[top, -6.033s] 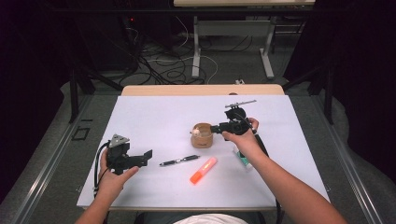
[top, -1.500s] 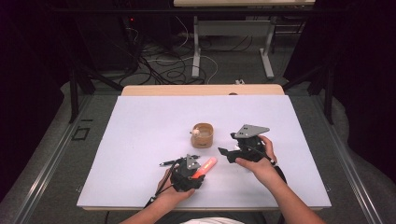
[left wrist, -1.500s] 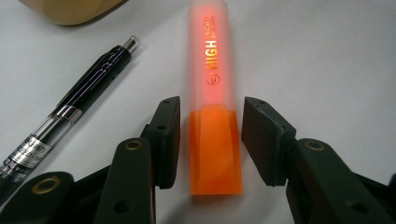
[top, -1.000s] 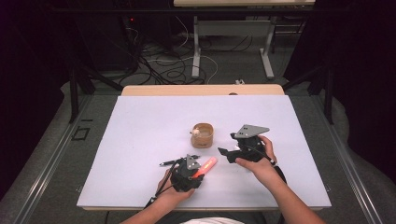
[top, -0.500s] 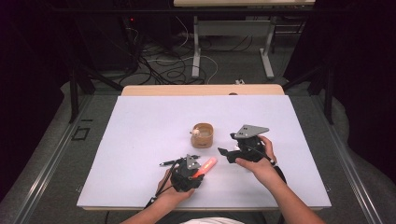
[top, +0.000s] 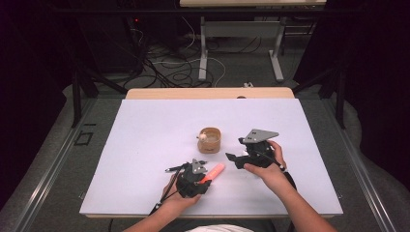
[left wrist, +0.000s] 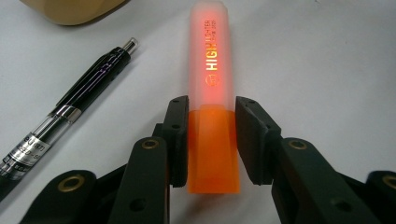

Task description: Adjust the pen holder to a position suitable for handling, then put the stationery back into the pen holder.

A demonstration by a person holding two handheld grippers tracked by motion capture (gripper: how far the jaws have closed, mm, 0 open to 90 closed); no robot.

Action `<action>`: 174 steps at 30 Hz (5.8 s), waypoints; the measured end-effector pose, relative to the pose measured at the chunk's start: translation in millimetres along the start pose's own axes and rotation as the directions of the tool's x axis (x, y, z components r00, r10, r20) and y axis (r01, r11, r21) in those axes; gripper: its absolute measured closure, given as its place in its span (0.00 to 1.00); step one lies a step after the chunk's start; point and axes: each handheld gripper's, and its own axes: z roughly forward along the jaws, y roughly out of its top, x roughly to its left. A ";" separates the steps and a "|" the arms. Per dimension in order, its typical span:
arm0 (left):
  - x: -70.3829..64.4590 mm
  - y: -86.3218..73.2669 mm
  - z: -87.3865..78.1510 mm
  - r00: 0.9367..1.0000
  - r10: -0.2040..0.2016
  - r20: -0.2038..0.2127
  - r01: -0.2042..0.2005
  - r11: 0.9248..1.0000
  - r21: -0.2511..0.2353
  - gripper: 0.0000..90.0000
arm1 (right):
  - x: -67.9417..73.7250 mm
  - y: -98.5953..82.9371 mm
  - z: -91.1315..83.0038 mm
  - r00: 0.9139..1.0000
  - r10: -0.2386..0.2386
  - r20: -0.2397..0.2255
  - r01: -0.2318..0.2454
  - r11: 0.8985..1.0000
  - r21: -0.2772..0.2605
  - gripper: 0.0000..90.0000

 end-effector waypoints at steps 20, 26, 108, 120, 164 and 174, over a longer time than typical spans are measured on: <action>15.1 6.6 -20.8 0.991 -0.098 0.088 0.099 0.995 0.002 0.74 | 2.9 0.8 1.3 1.000 -0.004 -0.020 0.004 1.000 -0.013 0.29; 19.5 9.3 -29.0 0.989 -0.098 0.108 0.100 0.995 -0.009 0.74 | 5.3 1.9 2.0 0.998 -0.041 -0.037 0.040 0.999 -0.031 0.30; 28.1 17.9 -55.2 0.939 -0.209 0.272 0.208 0.978 0.031 0.74 | 102.2 -15.6 27.1 0.435 -0.900 -0.040 0.900 0.435 0.019 0.72; 26.5 18.5 -54.4 0.934 -0.214 0.286 0.215 0.976 0.030 0.74 | 105.8 -15.5 28.6 0.366 -0.929 -0.050 0.931 0.365 0.021 0.77; 30.2 16.0 -53.3 0.923 -0.240 0.301 0.246 0.969 0.017 0.69 | 107.9 -15.4 28.8 0.287 -0.955 -0.069 0.958 0.286 0.024 0.86; 37.8 15.2 -60.5 0.926 -0.249 0.284 0.270 0.962 -0.037 0.64 | 106.1 -16.5 29.4 0.304 -0.951 -0.061 0.953 0.303 0.012 0.86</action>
